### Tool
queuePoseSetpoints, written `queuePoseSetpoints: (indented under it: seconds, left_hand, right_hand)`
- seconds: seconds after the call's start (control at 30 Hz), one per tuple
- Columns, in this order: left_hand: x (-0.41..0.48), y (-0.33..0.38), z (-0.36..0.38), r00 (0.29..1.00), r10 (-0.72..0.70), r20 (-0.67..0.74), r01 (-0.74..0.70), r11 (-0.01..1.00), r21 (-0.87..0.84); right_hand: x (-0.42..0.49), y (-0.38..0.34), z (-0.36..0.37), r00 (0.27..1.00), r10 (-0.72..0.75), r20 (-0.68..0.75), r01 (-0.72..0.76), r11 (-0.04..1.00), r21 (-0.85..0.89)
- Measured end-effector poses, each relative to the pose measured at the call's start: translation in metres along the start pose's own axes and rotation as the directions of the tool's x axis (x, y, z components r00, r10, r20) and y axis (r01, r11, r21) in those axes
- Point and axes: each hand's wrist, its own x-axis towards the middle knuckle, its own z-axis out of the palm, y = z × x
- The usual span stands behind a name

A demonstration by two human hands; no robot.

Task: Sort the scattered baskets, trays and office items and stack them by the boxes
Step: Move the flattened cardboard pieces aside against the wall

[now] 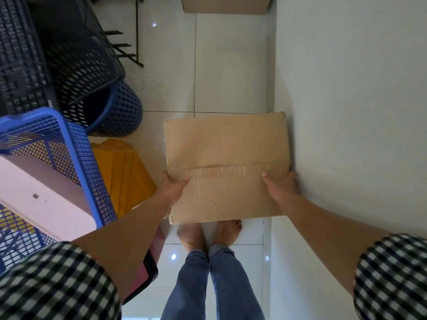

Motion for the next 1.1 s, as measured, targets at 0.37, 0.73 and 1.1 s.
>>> queuePoseSetpoints:
  seconds: [0.37, 0.73, 1.1]
  left_hand:
    - [-0.094, 0.029, -0.061, 0.989, 0.135, -0.061, -0.136, 0.99, -0.022]
    - [-0.225, 0.147, -0.113, 0.906, 0.415, -0.081, -0.416, 0.909, 0.009]
    - [-0.239, 0.341, -0.166, 0.852, 0.523, -0.018, -0.522, 0.849, -0.08]
  right_hand:
    - [-0.093, -0.05, -0.071, 0.993, -0.099, -0.063, 0.106, 0.986, 0.127]
    - [-0.208, -0.128, -0.185, 0.979, -0.113, -0.172, 0.166, 0.927, 0.337]
    - [-0.229, -0.316, -0.255, 0.938, -0.187, -0.291, 0.278, 0.908, 0.314]
